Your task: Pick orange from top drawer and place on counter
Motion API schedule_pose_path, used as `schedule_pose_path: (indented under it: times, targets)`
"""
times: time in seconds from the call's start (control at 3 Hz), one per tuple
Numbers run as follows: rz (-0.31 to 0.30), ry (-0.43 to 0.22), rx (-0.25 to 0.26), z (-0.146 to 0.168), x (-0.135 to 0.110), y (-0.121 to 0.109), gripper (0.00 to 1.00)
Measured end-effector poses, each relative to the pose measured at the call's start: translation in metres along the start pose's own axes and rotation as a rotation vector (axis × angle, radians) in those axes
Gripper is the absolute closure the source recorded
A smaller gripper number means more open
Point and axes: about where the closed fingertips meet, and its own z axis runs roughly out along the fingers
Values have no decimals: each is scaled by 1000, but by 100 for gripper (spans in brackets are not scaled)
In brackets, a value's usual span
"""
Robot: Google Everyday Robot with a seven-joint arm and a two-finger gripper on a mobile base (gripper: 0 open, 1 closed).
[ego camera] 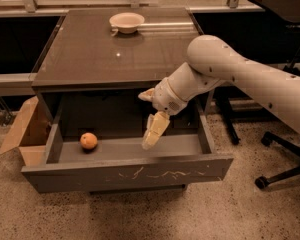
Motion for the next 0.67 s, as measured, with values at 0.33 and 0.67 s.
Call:
schedule_pose_path:
  times: [0.33,0.67]
  targets:
    - [0,0,0,0,0,0,0]
    - [19,-42,-34,25,6,-13,0]
